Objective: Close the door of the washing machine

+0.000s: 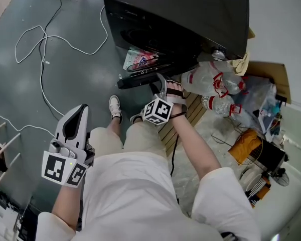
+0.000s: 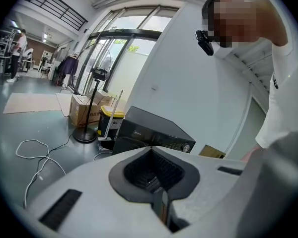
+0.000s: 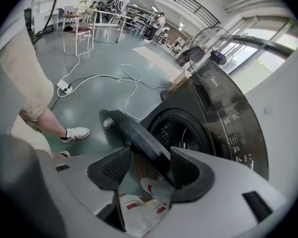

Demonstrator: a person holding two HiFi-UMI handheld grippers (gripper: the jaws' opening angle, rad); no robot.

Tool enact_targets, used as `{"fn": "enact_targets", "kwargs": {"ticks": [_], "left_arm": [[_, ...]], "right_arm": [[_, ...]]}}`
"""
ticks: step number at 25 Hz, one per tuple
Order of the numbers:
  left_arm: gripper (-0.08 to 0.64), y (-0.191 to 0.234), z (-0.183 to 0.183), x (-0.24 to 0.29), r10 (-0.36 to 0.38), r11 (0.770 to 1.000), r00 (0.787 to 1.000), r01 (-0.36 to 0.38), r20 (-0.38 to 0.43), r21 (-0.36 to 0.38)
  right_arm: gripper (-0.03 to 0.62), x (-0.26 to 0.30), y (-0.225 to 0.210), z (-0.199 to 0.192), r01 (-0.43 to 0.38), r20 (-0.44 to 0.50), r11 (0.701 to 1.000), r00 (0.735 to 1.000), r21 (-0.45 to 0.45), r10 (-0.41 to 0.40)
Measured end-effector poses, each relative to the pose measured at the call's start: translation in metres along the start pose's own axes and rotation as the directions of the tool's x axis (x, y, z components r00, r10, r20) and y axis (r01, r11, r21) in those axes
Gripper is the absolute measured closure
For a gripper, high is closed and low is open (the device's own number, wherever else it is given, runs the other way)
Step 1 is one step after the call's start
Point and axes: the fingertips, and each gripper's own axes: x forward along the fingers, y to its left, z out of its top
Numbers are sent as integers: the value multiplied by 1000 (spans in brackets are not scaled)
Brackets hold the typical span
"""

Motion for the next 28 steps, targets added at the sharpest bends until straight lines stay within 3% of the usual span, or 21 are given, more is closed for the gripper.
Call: {"fn": "enact_targets", "kwargs": {"ticks": [9,14,18,24,28], "left_arm": [[556,15,-14,-1,32,999,999,-32,6,-29],[555,30,-13,4,72,996,997,-73,24,53],[556,45,-10,12,90,993,995,-94,49,73],[555,65,-3,21,122,990,989,-128,85,60],[556,70,-9,22,126,991,988,-130,87,42]], "right_arm": [[342,25,-29,20,68,12,993,997,100,-70],[344,36,-45,27,99,36,986,994,134,-105],[344,45,-55,32,114,48,983,991,144,-122],[325,63,-75,37,107,54,974,991,198,-120],[339,57,-94,47,157,73,958,981,239,-179]]}}
